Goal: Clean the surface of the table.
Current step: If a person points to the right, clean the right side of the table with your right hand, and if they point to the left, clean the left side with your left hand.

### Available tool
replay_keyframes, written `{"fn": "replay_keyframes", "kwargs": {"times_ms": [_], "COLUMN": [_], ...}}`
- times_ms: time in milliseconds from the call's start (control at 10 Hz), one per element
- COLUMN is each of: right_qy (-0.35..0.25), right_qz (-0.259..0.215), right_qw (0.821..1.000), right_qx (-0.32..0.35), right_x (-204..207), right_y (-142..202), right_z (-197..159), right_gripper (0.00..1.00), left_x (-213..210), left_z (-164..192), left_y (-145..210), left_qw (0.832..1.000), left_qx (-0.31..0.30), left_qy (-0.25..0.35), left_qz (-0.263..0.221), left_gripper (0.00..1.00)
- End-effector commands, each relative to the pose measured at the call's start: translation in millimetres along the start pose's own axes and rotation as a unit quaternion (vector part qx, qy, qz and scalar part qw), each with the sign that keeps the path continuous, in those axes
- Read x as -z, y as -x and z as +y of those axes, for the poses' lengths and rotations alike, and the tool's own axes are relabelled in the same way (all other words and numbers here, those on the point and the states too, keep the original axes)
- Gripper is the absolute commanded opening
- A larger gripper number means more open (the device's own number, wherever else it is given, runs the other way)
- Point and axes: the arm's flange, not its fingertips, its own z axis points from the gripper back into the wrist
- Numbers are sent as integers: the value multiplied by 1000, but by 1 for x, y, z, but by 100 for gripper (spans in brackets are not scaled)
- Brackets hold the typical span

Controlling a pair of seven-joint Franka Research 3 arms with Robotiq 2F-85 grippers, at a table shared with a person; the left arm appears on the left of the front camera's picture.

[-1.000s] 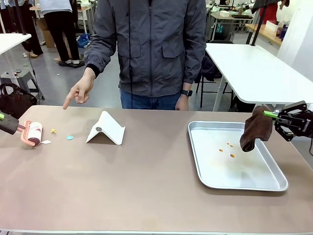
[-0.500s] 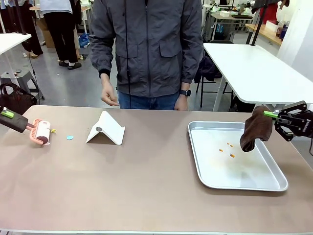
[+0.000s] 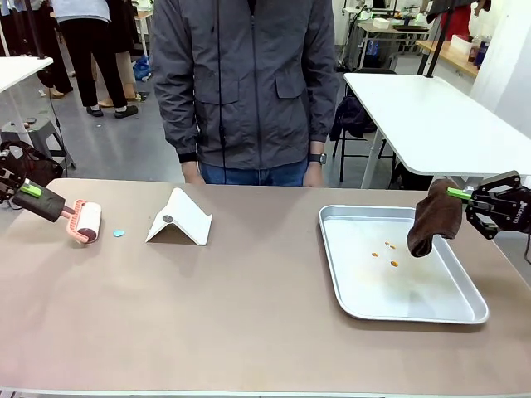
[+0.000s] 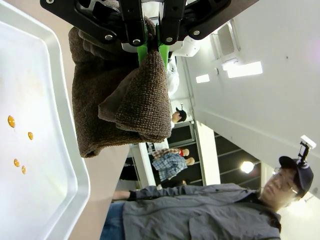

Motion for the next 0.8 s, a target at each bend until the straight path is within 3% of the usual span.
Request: {"fn": "replay_keyframes", "kwargs": {"times_ms": [0, 700], "right_qy": [-14, -14], "right_qz": [0, 0], "right_qw": [1000, 1000], "right_qx": [0, 0], "right_x": [-1, -1], "right_y": [-1, -1], "right_z": [3, 3], "right_gripper": [0, 0], "left_x": [20, 33], "left_z": [-4, -29], "left_y": [-6, -13], "left_qw": [1000, 1000], "left_qx": [7, 27], "left_qy": [-9, 15], "left_qz": [1, -1], "left_gripper": [22, 22]}}
